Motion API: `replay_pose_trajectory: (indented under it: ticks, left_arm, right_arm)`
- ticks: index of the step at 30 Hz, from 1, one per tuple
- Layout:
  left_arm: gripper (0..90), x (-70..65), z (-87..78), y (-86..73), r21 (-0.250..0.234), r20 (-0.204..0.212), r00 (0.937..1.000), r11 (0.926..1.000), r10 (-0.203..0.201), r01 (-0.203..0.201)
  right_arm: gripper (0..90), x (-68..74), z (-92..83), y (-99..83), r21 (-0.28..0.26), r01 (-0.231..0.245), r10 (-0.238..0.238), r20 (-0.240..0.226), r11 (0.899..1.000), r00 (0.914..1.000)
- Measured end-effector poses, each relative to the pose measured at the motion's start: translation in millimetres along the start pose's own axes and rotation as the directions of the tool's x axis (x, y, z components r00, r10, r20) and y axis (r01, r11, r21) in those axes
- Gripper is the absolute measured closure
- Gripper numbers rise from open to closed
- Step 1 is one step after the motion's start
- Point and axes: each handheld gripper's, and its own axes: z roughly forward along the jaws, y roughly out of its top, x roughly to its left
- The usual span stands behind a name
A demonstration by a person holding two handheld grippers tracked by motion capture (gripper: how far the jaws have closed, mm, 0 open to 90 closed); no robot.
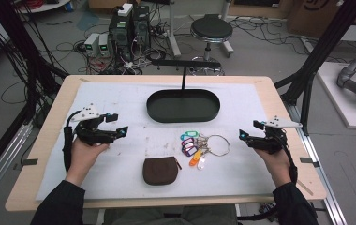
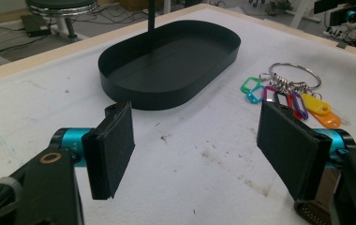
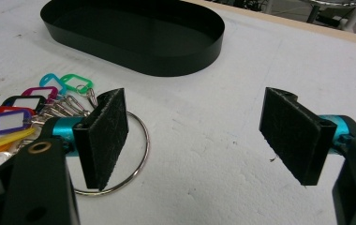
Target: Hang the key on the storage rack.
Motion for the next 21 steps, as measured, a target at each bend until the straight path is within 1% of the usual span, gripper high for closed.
replay_pose_trajectory:
  ticks: [4, 5, 6, 7, 9, 10, 12, 14, 17, 19, 20, 21]
  left_arm:
    - [27.7, 0.6, 1.9, -1.2, 0.018, 0.005, 1.0, 0.9998, 0.001, -0.001]
    - [27.7, 0.4, 2.7, -1.6, 0.03, 0.003, 1.0, 0.9995, 0.008, -0.008]
    - [27.7, 0.4, 2.7, -1.6, 0.03, 0.003, 1.0, 0.9995, 0.008, -0.008]
    - [27.7, -0.1, 3.4, -1.9, 0.034, -0.004, 1.0, 0.9994, 0.006, -0.006]
    - [28.7, -0.3, 4.7, -2.3, 0.066, -0.039, 0.9992, 0.9978, 0.012, -0.009]
    - [28.9, 0.1, 5.5, -2.9, 0.075, -0.049, 0.9987, 0.9971, 0.012, -0.008]
    - [29.0, 1.1, 6.5, -4.4, 0.08, -0.058, 0.9983, 0.9968, 0.006, -0.001]
    - [29.0, 2.2, 6.7, -4.8, 0.089, -0.066, 0.9978, 0.996, 0.009, -0.003]
    - [29.0, 2.3, 6.0, -4.8, 0.083, -0.073, 0.9973, 0.9966, 0.006, 0.0]
    - [29.0, 2.5, 5.9, -5.1, 0.086, -0.073, 0.9973, 0.9963, 0.01, -0.003]
    - [29.2, 2.5, 5.9, -5.1, 0.086, -0.073, 0.9973, 0.9963, 0.01, -0.003]
    - [29.9, 2.7, 7.1, -5.8, 0.09, -0.07, 0.9975, 0.996, 0.003, 0.003]
  right_arm:
    - [24.4, -1.5, 0.7, -0.9, 0.007, -0.008, 0.007, 0.001, 1.0, 1.0]
    - [24.5, -2.0, 1.3, -1.1, 0.007, -0.01, 0.01, 0.0, 1.0, 1.0]
    - [24.4, -2.3, 1.7, -1.3, 0.007, -0.004, 0.004, 0.003, 1.0, 1.0]
    - [24.4, -2.3, 1.7, -1.3, 0.007, -0.004, 0.004, 0.003, 1.0, 1.0]
    - [24.5, -1.8, 2.7, -2.0, 0.012, -0.004, 0.004, 0.002, 1.0, 1.0]
    - [24.5, -1.5, 3.2, -2.3, 0.017, -0.007, 0.007, 0.001, 1.0, 1.0]
    - [25.0, -0.8, 5.1, -3.3, 0.033, -0.006, 0.006, 0.0, 0.999, 1.0]
    - [25.8, -0.4, 5.4, -3.5, 0.039, -0.008, 0.007, 0.004, 0.999, 1.0]
    - [29.2, 0.1, 6.9, -5.3, 0.053, -0.022, 0.022, 0.007, 0.998, 0.9997]
    - [29.6, 0.2, 8.0, -6.1, 0.061, -0.035, 0.034, 0.005, 0.998, 0.9994]
    - [32.0, 0.5, 8.9, -6.5, 0.065, -0.04, 0.04, 0.004, 0.997, 0.9992]
    - [36.7, 0.7, 9.9, -6.9, 0.072, -0.041, 0.041, 0.001, 0.997, 0.9991]
